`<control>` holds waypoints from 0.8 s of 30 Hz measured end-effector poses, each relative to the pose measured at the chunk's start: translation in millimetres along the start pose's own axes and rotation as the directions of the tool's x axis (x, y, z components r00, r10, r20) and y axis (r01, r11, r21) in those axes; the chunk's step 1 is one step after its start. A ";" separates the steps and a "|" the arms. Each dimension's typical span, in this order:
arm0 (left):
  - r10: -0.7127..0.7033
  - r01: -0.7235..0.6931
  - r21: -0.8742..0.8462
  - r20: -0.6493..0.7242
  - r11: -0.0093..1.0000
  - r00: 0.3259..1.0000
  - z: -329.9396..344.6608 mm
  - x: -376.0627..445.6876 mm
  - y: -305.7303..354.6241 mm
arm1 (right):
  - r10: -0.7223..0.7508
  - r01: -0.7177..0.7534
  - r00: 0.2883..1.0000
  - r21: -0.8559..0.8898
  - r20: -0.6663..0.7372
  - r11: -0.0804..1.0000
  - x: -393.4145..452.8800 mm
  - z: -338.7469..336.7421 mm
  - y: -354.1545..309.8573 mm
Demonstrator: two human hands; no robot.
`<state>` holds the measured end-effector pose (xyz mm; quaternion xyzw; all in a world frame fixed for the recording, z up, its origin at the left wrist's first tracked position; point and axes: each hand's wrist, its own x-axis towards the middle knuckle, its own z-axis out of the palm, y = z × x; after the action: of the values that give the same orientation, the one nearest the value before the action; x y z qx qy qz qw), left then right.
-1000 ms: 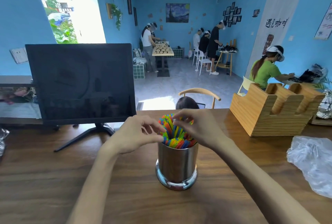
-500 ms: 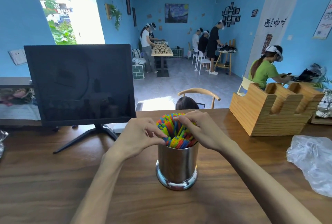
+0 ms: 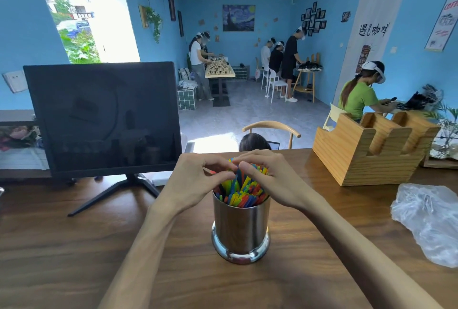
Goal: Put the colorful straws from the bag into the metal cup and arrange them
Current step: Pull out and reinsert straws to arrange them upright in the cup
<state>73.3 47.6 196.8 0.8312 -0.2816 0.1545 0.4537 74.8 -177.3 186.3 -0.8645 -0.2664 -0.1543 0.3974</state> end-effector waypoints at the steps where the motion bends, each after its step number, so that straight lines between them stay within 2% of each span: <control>1: 0.011 -0.012 -0.023 -0.026 1.000 1.000 -0.2 1.8 2.8 | -0.007 0.007 1.000 0.031 0.009 0.999 0.0 0.0 -1.2; 5: 0.033 -0.069 -0.154 -0.225 0.986 0.974 -5.9 14.3 21.3 | -0.051 0.050 0.999 0.089 0.004 0.995 3.9 3.9 -6.6; 10: 0.094 -0.252 -0.258 -0.499 0.933 0.862 -13.0 29.2 46.7 | -0.015 0.017 1.000 0.186 -0.013 0.982 11.5 6.0 -11.8; 14: -0.047 -0.239 -0.372 -0.618 0.897 0.785 -18.2 32.4 41.3 | 0.012 0.013 0.998 0.391 -0.060 0.920 13.6 -11.6 -6.6; 16: -0.153 -0.167 -0.450 -0.591 0.877 0.792 -19.6 29.7 32.7 | 0.058 -0.001 0.993 0.490 -0.100 0.872 13.0 -28.7 -0.9; 19: -0.271 -0.018 -0.530 -0.463 0.848 0.844 -16.1 23.4 20.6 | 0.205 -0.067 0.966 0.618 -0.155 0.783 14.3 -49.6 4.8; 21: -0.288 0.069 -0.534 -0.340 0.843 0.895 -14.0 18.7 13.5 | 0.319 -0.099 0.933 0.734 -0.166 0.672 18.4 -55.3 6.6; 24: -0.260 0.162 -0.462 -0.156 0.872 0.953 -13.2 15.3 6.3 | 0.422 -0.052 0.889 0.877 -0.177 0.478 24.6 -56.5 6.5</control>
<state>81.5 51.0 215.9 0.7100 -0.1661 0.1236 0.6731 95.4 -216.0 230.1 -0.5388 -0.1023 -0.1053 0.8295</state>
